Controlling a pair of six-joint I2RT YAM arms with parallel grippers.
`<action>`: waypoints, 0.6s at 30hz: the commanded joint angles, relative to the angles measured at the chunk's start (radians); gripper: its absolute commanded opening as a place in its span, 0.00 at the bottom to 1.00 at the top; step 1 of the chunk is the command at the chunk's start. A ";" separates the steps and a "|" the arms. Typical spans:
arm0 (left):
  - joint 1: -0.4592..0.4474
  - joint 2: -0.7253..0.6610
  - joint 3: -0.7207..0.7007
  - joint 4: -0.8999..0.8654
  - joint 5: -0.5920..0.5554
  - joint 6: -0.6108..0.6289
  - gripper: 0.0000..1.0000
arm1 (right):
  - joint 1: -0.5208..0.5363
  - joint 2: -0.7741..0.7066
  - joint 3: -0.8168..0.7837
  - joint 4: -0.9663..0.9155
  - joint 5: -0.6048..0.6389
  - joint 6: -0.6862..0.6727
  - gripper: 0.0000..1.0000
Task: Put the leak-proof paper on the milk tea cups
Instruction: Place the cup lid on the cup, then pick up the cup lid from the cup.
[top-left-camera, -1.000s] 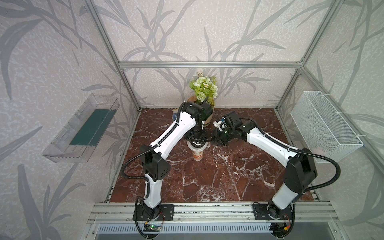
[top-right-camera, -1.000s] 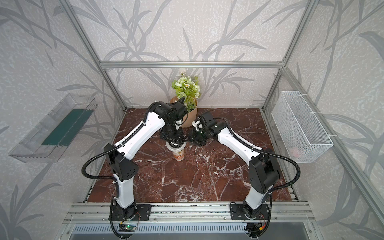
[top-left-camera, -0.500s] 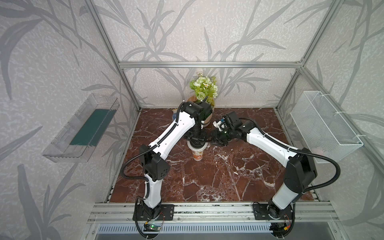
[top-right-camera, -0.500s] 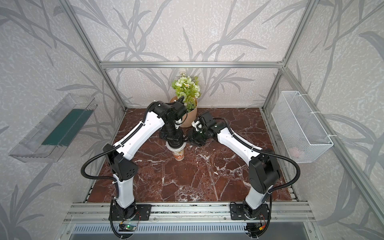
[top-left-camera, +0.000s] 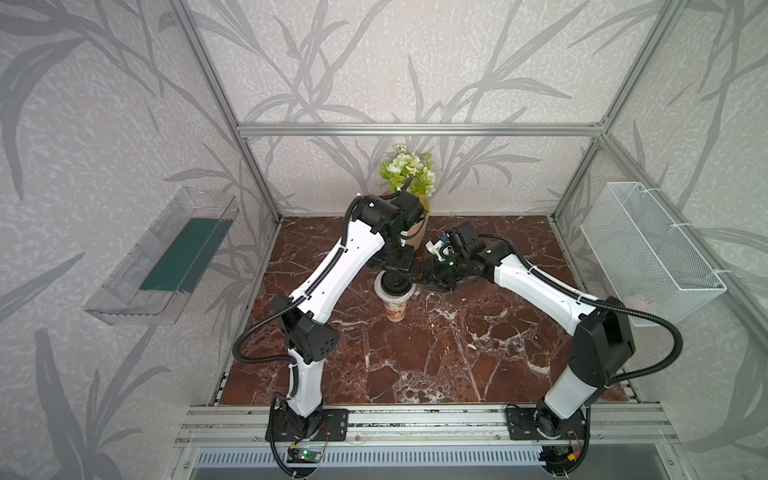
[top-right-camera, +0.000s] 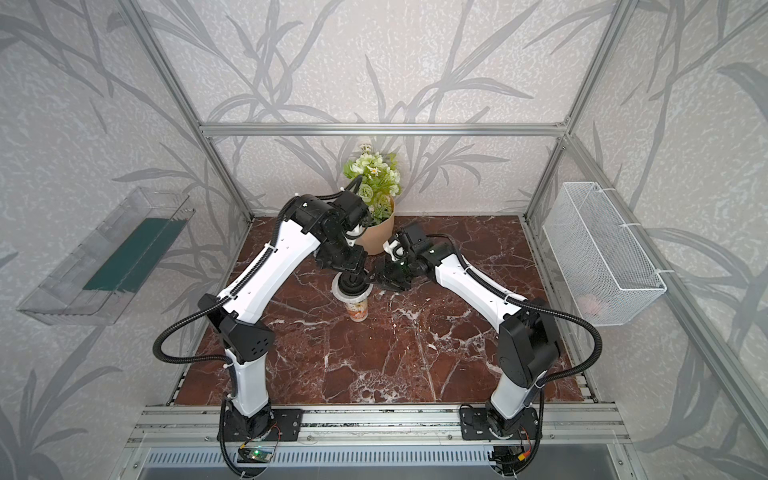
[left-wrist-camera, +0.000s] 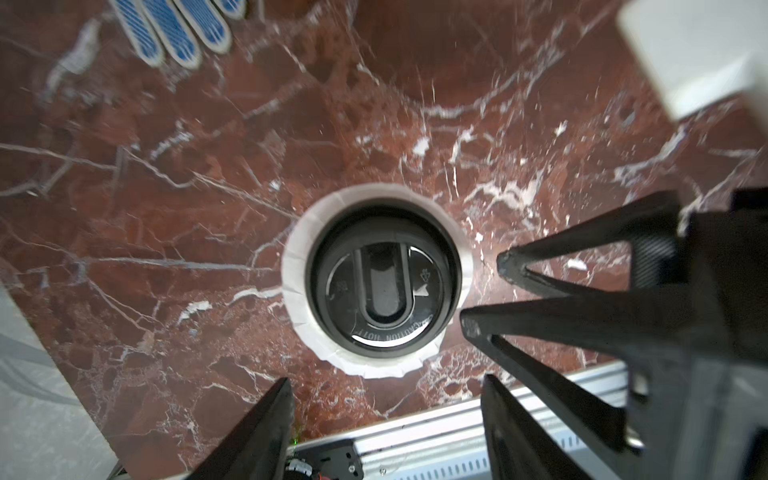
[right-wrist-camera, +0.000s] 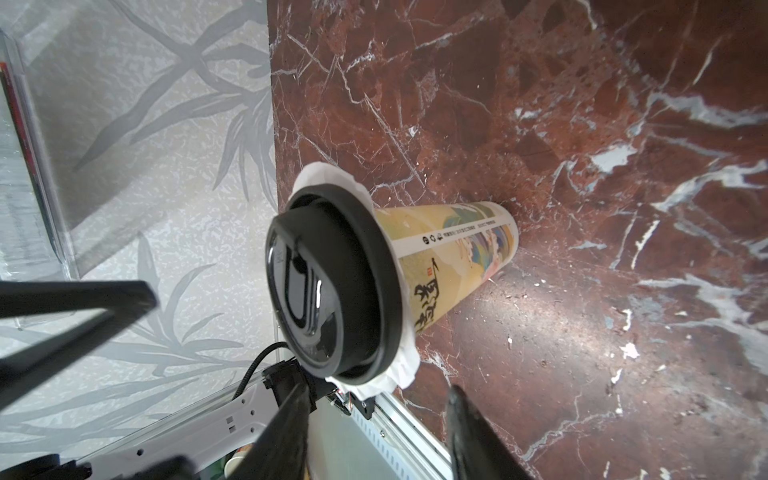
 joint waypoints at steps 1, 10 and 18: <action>0.037 -0.102 -0.018 -0.033 -0.183 -0.118 0.66 | -0.013 -0.102 0.055 -0.098 0.096 -0.166 0.52; 0.289 -0.755 -1.127 0.819 0.151 -0.575 0.59 | 0.093 -0.129 0.056 -0.028 0.246 -0.958 0.65; 0.312 -0.924 -1.482 1.121 0.270 -0.748 0.66 | 0.097 0.045 0.225 -0.063 0.170 -1.087 0.77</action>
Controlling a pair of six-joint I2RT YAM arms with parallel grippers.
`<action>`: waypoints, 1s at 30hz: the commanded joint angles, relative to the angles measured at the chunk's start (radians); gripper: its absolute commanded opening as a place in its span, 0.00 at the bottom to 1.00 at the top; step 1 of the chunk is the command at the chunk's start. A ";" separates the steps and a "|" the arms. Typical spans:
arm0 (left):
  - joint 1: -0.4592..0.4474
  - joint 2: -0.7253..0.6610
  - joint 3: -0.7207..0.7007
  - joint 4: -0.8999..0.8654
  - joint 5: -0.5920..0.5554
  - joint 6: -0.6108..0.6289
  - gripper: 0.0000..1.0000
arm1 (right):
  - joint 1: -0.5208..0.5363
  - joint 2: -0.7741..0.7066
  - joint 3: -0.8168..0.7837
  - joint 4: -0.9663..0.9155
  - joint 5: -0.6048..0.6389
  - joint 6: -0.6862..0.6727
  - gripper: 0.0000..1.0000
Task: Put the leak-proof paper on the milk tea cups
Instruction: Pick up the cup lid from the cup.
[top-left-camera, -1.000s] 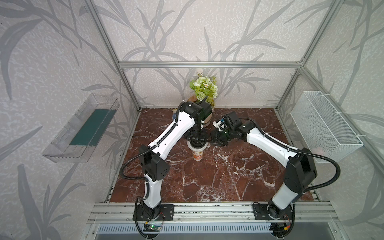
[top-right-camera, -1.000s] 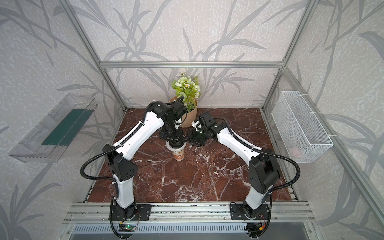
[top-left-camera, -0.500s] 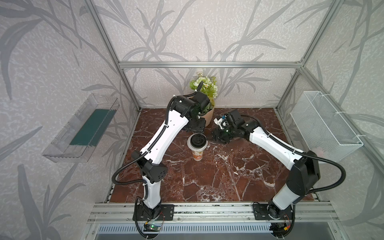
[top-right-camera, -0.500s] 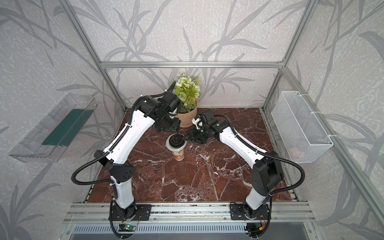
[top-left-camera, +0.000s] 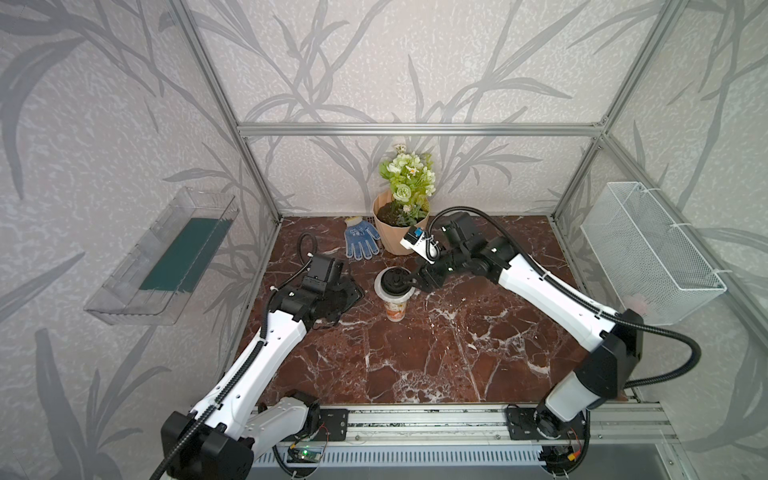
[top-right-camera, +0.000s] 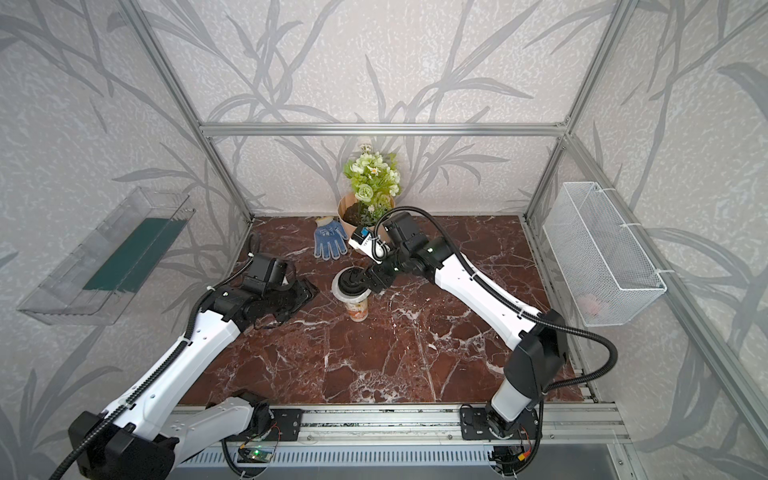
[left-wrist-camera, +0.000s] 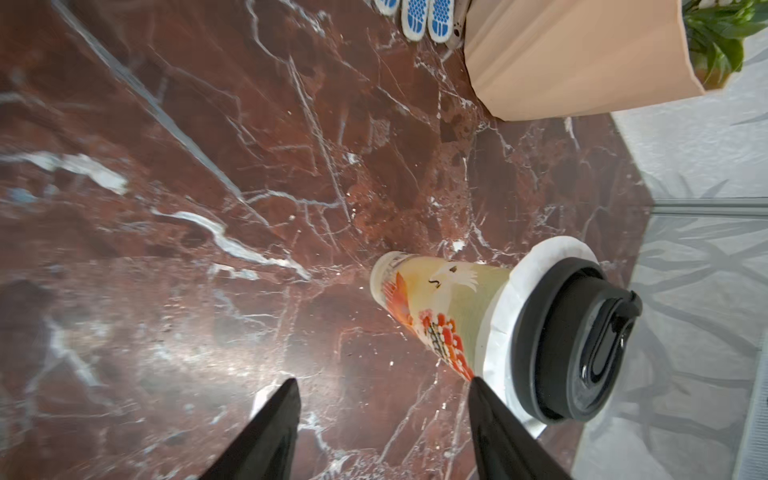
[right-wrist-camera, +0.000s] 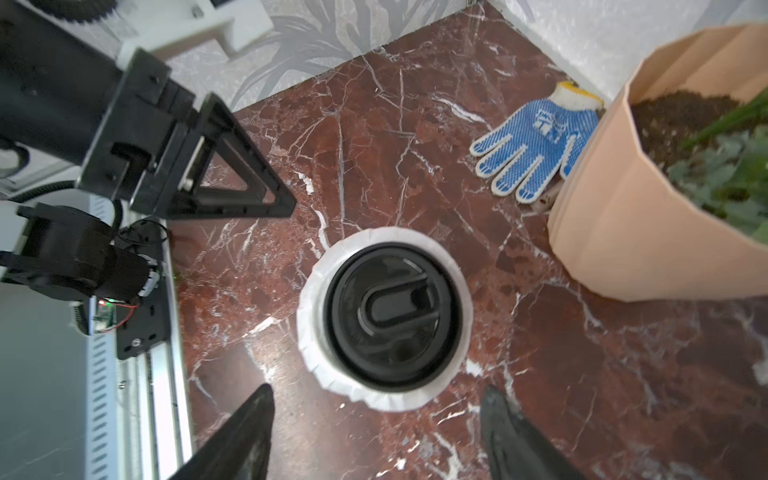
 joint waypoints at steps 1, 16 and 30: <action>0.009 -0.052 -0.074 0.217 0.061 -0.136 0.66 | -0.004 0.054 0.055 0.000 -0.029 -0.048 0.77; 0.042 -0.057 -0.088 0.226 0.134 -0.136 0.67 | 0.079 0.210 0.271 -0.233 0.175 0.147 0.82; 0.057 -0.053 -0.051 0.181 0.144 -0.112 0.67 | 0.147 0.287 0.373 -0.323 0.282 0.232 0.84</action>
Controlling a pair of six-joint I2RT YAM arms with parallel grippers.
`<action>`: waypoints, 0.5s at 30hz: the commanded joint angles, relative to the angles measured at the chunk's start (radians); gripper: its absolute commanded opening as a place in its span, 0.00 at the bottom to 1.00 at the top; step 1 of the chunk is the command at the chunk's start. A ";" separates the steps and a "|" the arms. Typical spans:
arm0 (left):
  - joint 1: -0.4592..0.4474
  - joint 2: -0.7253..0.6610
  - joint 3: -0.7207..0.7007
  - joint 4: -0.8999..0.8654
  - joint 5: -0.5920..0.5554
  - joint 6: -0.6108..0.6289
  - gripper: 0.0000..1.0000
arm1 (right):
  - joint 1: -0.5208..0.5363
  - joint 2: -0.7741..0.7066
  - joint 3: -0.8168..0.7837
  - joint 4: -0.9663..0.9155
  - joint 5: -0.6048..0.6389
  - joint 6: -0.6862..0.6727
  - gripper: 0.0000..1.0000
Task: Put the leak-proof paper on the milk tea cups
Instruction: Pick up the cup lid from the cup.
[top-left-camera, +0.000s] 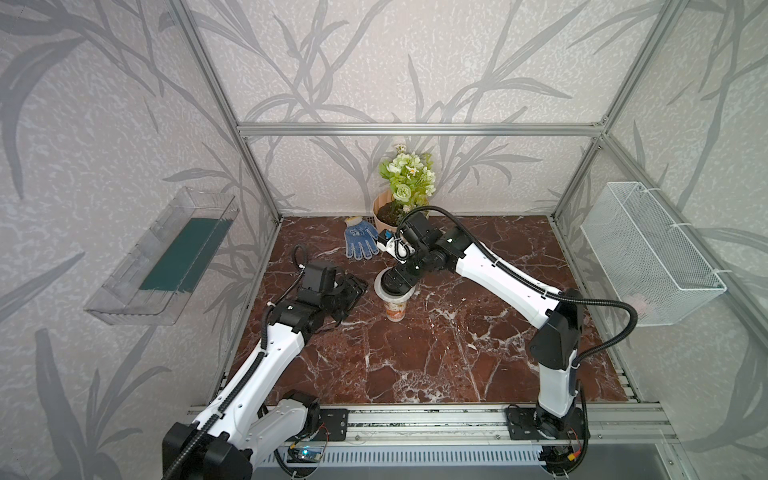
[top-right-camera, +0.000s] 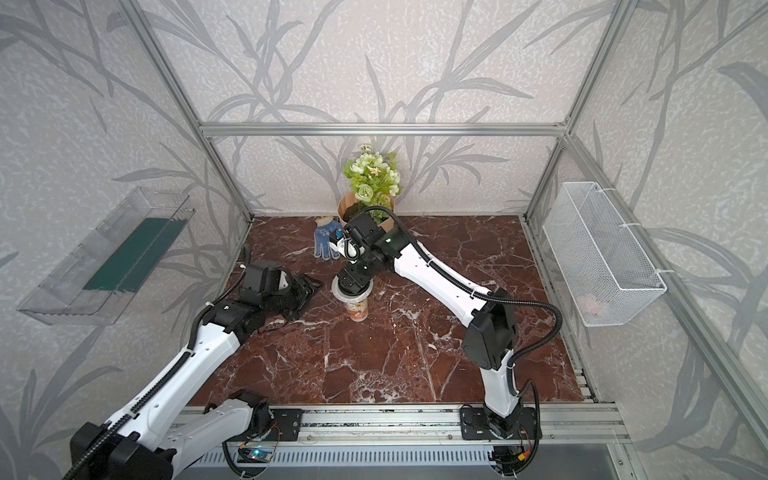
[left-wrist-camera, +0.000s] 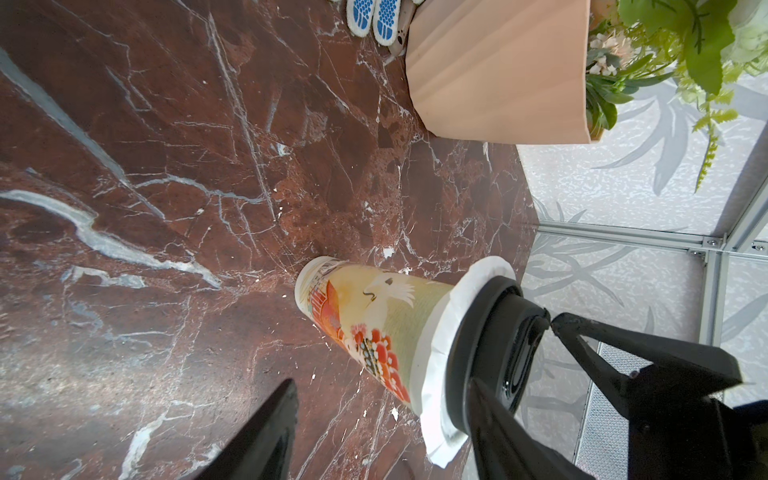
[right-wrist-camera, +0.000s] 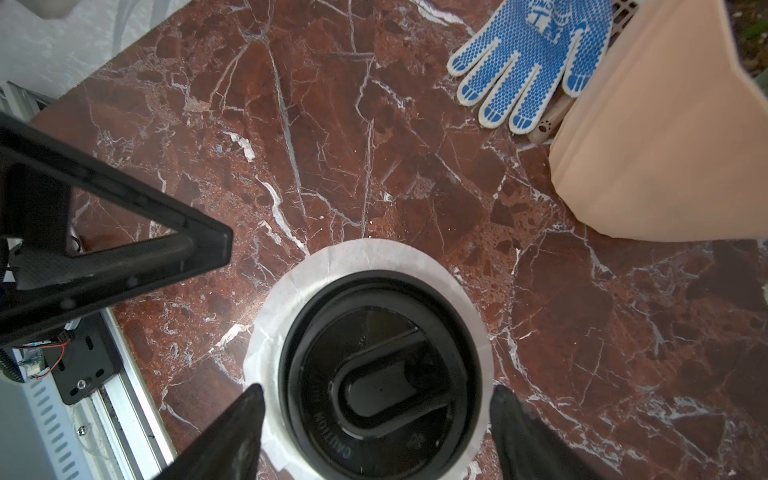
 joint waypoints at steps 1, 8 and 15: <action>0.009 -0.007 0.039 -0.019 0.011 0.006 0.67 | 0.019 0.022 0.048 -0.053 0.041 0.031 0.84; 0.014 0.003 0.052 -0.022 0.021 0.016 0.66 | 0.045 0.071 0.113 -0.116 0.095 0.020 0.84; 0.019 0.010 0.063 -0.024 0.028 0.022 0.66 | 0.054 0.098 0.146 -0.147 0.126 0.015 0.83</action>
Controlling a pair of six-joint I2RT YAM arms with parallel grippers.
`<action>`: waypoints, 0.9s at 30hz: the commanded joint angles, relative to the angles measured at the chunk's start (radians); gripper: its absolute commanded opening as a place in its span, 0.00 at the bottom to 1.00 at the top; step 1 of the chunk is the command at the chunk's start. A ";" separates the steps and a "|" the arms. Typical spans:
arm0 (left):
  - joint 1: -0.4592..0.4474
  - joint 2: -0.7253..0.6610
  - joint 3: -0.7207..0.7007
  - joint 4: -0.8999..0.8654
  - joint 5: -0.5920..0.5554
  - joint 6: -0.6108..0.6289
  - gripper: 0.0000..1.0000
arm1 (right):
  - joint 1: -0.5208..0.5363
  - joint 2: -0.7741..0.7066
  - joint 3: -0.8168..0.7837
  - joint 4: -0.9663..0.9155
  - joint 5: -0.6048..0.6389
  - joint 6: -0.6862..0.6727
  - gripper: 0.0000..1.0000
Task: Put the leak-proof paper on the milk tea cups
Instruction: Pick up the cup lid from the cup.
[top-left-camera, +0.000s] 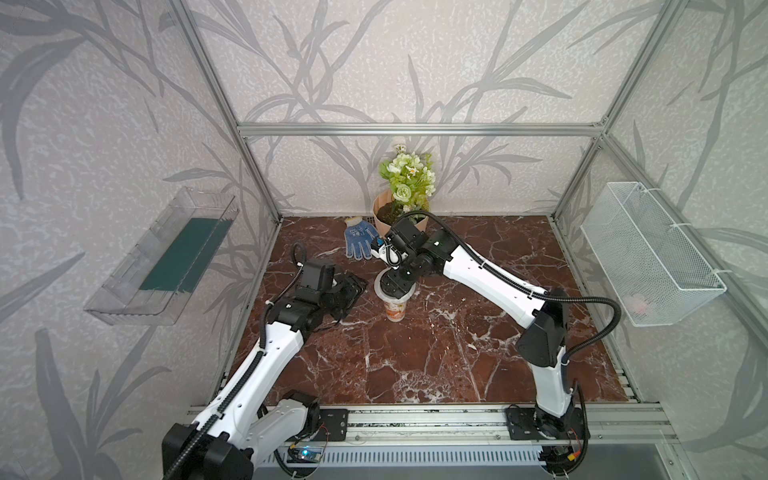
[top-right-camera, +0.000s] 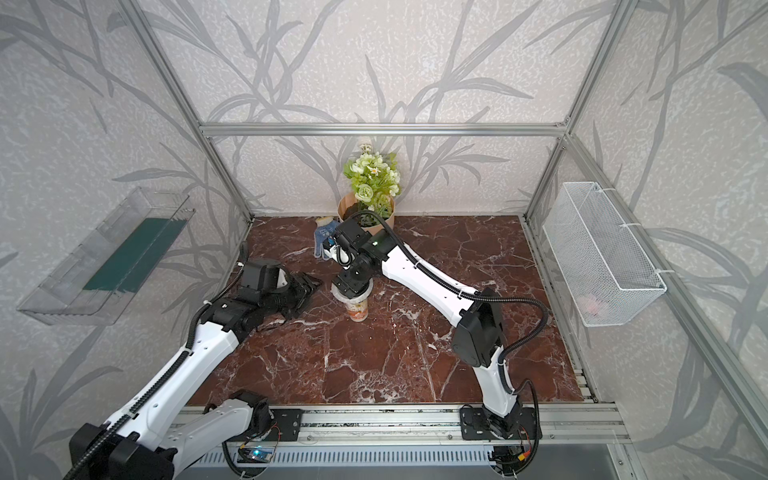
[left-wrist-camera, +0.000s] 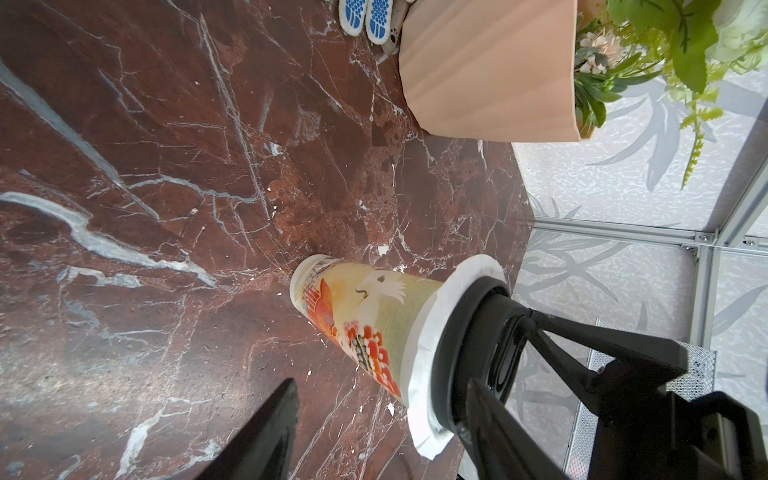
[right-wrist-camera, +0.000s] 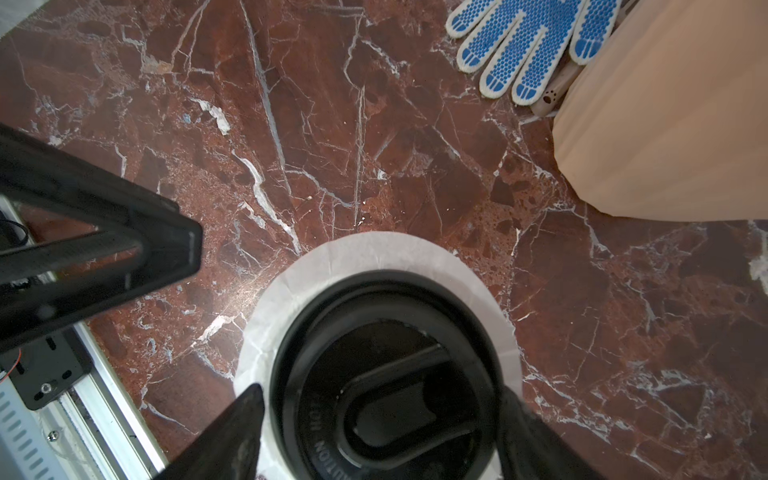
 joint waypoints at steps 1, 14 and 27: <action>0.008 0.004 0.035 -0.009 0.009 0.011 0.66 | 0.006 0.025 0.047 -0.051 0.030 0.002 0.83; 0.012 0.001 0.039 -0.016 0.009 0.017 0.66 | 0.005 0.040 0.076 -0.083 0.014 0.005 0.80; 0.018 0.001 0.042 -0.024 0.010 0.022 0.66 | 0.007 0.051 0.084 -0.094 0.004 0.002 0.75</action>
